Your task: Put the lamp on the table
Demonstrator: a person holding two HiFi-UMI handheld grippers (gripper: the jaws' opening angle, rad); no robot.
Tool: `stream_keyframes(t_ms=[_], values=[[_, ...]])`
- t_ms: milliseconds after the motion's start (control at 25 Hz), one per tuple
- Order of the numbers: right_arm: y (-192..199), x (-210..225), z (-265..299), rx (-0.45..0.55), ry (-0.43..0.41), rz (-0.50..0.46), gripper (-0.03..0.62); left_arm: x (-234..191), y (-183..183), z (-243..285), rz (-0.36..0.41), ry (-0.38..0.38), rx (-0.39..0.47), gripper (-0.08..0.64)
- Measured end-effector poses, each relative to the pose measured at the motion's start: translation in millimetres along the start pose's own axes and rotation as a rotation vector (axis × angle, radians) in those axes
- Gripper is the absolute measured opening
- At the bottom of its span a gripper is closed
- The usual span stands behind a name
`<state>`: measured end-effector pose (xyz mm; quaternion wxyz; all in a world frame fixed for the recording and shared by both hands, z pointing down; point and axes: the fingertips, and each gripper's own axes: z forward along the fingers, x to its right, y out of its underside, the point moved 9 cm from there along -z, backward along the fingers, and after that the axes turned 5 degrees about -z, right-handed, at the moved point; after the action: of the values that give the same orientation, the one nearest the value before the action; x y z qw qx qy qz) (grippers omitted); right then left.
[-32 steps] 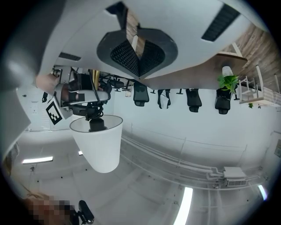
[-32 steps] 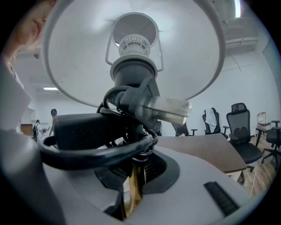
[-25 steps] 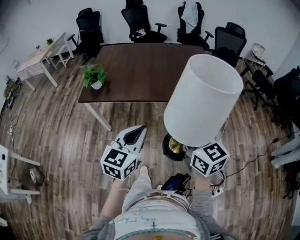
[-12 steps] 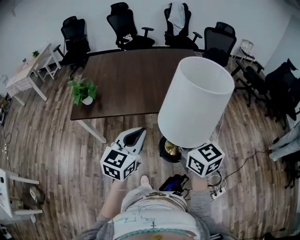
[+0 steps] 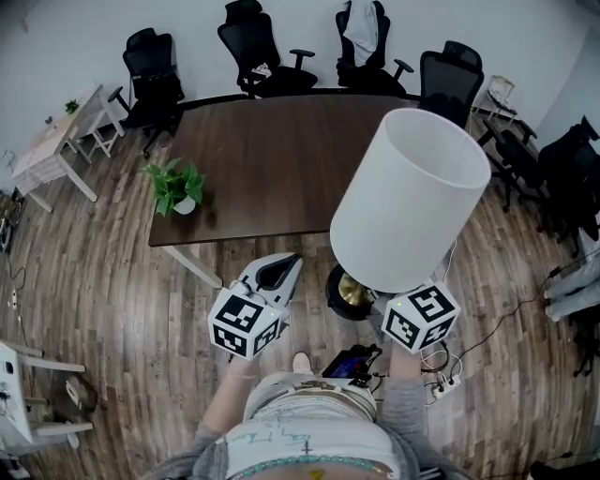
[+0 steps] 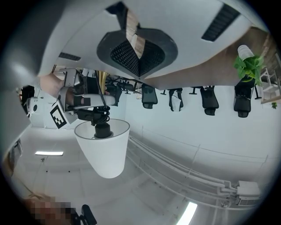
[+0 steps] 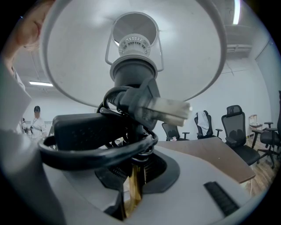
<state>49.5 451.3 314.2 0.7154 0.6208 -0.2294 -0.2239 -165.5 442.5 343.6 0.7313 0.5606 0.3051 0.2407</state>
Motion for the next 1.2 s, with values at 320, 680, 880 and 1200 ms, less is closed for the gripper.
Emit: stream_keyframes(t_ms=[320,680,880,1200], values=[[-2.9,0.2,28.0,-0.014,-0.016,0.001,0.051,-15.0,-2.0,3.0,-0.005,0.009,-0.002,0.012],[-15.9,32.3,64.5,-0.024,-0.062,-0.017,0.051,-42.4,-10.6,23.1,-0.037,-0.051,0.007,0.011],[-23.7,51.6,85.1,-0.032,-0.099,-0.026,0.051,-55.2,-21.5,40.3,-0.045,-0.084,0.019,0.011],[-32.1,82.9,108.3,-0.033,-0.131,-0.018,0.051,-67.0,-35.2,68.8,-0.045,-0.119,0.006,0.011]])
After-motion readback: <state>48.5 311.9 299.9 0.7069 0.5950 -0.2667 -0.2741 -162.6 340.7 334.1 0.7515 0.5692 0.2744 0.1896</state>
